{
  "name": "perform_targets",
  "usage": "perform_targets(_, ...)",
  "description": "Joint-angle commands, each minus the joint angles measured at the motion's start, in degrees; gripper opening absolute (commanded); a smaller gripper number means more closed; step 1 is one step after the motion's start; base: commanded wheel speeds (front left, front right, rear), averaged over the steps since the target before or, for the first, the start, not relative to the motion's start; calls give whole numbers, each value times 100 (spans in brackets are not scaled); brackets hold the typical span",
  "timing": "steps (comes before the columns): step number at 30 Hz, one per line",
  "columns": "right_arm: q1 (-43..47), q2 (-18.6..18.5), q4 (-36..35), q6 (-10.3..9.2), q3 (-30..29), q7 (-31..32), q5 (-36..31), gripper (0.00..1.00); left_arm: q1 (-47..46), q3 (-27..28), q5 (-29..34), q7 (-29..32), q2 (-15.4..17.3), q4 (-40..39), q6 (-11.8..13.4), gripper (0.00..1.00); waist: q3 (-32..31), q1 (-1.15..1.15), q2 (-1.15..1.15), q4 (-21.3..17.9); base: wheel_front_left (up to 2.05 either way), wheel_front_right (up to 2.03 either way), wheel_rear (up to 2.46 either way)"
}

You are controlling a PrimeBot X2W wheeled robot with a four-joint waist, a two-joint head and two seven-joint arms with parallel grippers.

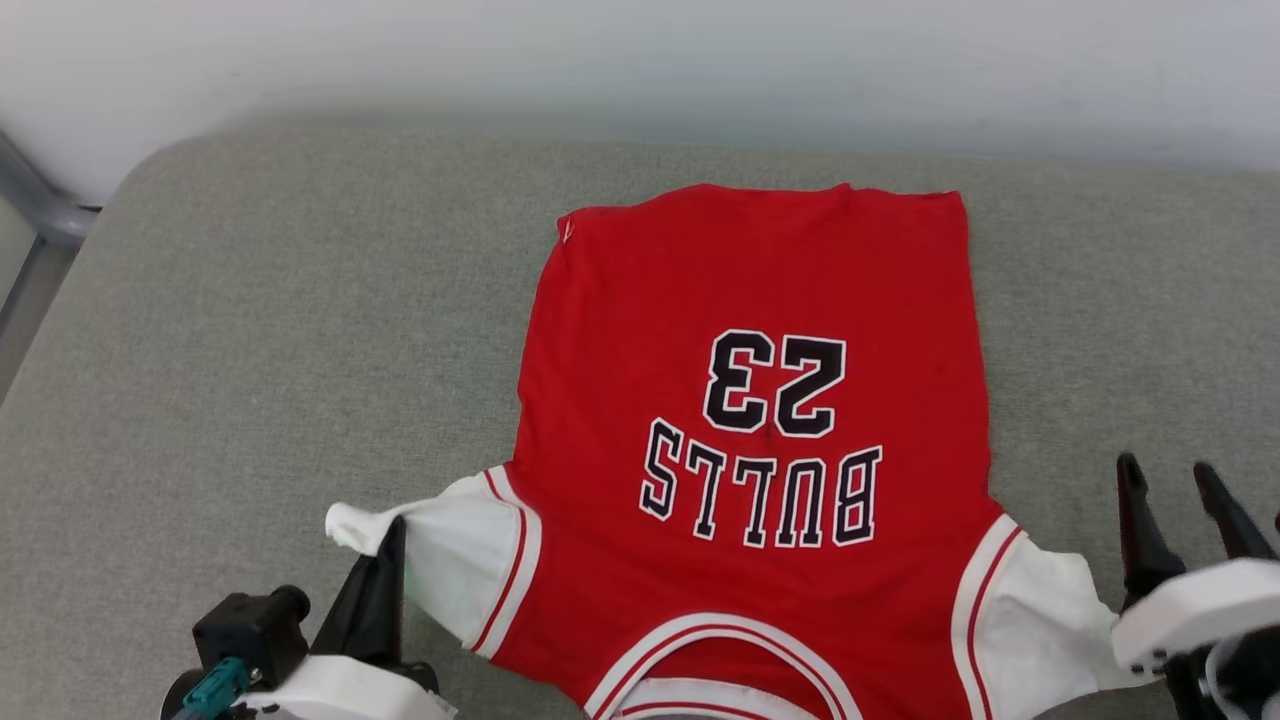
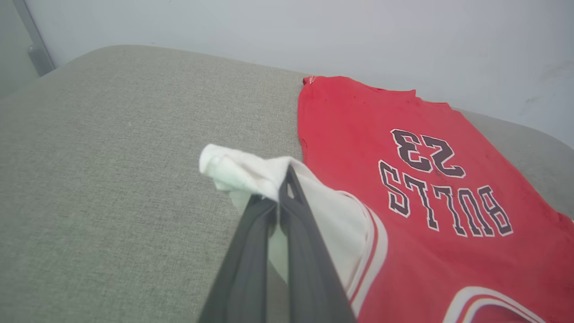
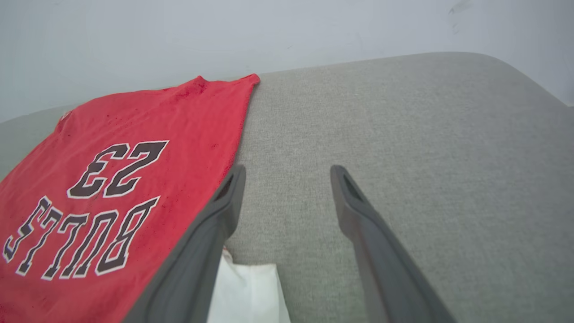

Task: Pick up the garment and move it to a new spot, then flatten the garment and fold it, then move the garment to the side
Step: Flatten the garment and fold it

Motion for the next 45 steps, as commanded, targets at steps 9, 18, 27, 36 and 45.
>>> perform_targets(9,-2435,-655,1611,-2,-98,284,-96,100,-744,-293,165,-286,-254,-246,-127,0,806,-1,0,658,0,0,0)
perform_targets(18,-4798,-1435,3312,-2,-30,2246,-239,100,-1365,-638,176,-615,-610,-103,-414,0,1527,-1,0,1304,0,0,0)
perform_targets(27,-6035,-1764,4169,-2,200,3183,-754,100,-1777,-825,112,-839,-897,200,-706,0,2109,-1,0,1702,0,0,0)
perform_targets(36,-5670,-1664,5262,-5,38,4494,-746,0,-1885,-719,157,-933,-976,515,-838,0,2088,-1,0,1684,0,0,0)
perform_targets(45,-5746,-1996,4442,-5,573,3748,-500,0,-1565,-494,155,-881,-738,680,-653,0,1431,-1,0,1356,0,0,0)
